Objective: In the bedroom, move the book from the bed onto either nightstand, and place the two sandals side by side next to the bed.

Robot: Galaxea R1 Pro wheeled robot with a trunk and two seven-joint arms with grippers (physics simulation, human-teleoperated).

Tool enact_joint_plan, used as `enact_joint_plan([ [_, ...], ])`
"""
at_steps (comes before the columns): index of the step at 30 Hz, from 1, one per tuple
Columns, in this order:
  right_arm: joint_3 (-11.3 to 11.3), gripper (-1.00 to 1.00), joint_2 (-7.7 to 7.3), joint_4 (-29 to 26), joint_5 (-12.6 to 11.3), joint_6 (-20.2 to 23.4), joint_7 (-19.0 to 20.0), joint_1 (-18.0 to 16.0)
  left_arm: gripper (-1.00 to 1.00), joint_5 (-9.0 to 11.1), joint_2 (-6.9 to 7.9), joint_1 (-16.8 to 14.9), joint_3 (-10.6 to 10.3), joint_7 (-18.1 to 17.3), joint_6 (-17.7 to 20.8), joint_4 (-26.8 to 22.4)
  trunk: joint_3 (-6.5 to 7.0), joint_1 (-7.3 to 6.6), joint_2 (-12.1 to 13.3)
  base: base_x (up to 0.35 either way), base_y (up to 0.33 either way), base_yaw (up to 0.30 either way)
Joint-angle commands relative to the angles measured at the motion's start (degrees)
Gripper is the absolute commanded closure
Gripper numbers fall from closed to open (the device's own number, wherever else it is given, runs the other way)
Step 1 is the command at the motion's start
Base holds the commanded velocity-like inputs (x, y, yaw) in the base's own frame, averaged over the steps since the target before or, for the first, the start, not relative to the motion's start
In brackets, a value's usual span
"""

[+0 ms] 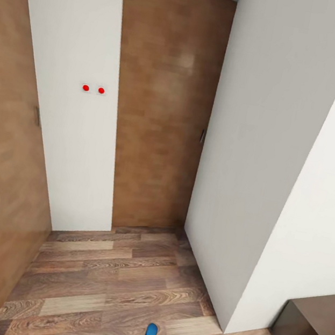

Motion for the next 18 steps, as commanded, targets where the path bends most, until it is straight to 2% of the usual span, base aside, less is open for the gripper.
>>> enact_joint_plan([
  [1, 0.0, -1.00, 0.00, -0.1, 0.0, 0.0, 0.0, 0.0, -1.00, -0.1, 0.01, 0.0, -0.1, 0.0, -0.2, 0.0, -0.06, 0.00, 0.0, 0.045, 0.110, 0.000],
  [18, 0.0, -1.00, 0.00, 0.0, 0.0, 0.0, 0.0, 0.0, -1.00, -0.1, 0.01, 0.0, -0.1, 0.0, -0.3, 0.0, -0.06, 0.00, 0.0, 0.058, 0.096, 0.000],
])
